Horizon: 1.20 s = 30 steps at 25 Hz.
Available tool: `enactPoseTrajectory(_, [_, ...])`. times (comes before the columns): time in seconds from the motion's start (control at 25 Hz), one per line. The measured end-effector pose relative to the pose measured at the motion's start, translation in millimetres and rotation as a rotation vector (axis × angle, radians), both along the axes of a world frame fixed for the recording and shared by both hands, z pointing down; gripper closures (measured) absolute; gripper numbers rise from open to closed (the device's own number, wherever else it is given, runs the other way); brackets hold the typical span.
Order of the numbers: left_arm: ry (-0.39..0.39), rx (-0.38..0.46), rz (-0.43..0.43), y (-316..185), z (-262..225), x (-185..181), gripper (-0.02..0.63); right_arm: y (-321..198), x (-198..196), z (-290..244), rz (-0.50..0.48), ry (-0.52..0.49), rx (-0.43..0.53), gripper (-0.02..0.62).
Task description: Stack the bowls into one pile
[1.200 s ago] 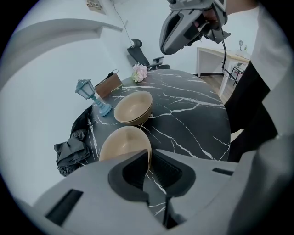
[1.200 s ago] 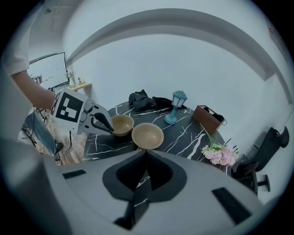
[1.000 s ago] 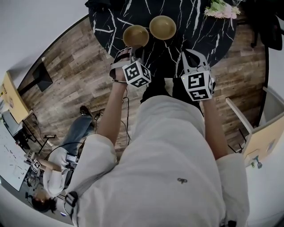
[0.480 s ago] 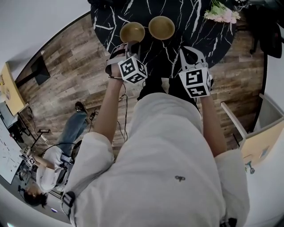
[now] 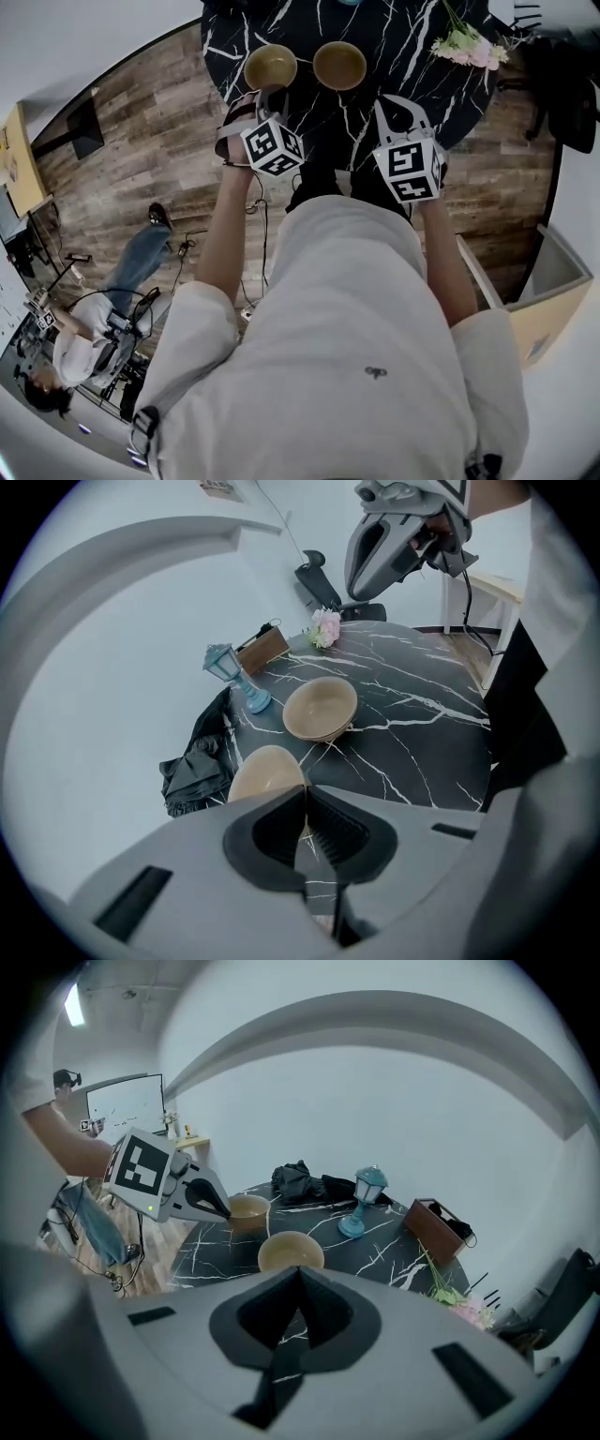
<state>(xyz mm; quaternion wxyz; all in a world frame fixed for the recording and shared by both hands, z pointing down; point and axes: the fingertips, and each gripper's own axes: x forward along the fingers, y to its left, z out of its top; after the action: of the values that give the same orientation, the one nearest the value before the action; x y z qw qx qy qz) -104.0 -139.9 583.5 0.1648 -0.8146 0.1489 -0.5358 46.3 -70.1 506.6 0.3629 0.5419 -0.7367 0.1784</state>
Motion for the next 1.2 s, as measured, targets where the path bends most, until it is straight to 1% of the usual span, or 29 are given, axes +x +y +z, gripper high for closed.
enactPoseTrajectory(0.24, [0.013, 0.036, -0.053, 0.9, -19.9, 14.2, 0.594, -4.2, 14.0, -5.5, -0.033, -0.015, 0.019, 0.589])
enactPoseTrajectory(0.48, [0.018, 0.063, -0.059, 9.7, -31.5, 35.3, 0.594, -3.7, 31.9, -8.4, -0.055, -0.017, 0.022, 0.589])
enactPoseTrajectory(0.8, [0.044, 0.061, -0.043, 32.1, -31.5, 76.0, 0.594, 0.8, 56.1, -9.3, -0.059, -0.011, 0.026, 0.590])
enactPoseTrajectory(1.0, [0.040, 0.071, -0.010, 41.4, -27.3, 98.8, 0.594, 10.4, 70.8, -6.4, -0.061, -0.003, 0.019, 0.589])
enactPoseTrajectory(1.2, [0.026, 0.087, 0.013, 45.4, -20.5, 114.0, 0.594, 19.7, 86.0, -6.4, -0.057, -0.002, 0.018, 0.589])
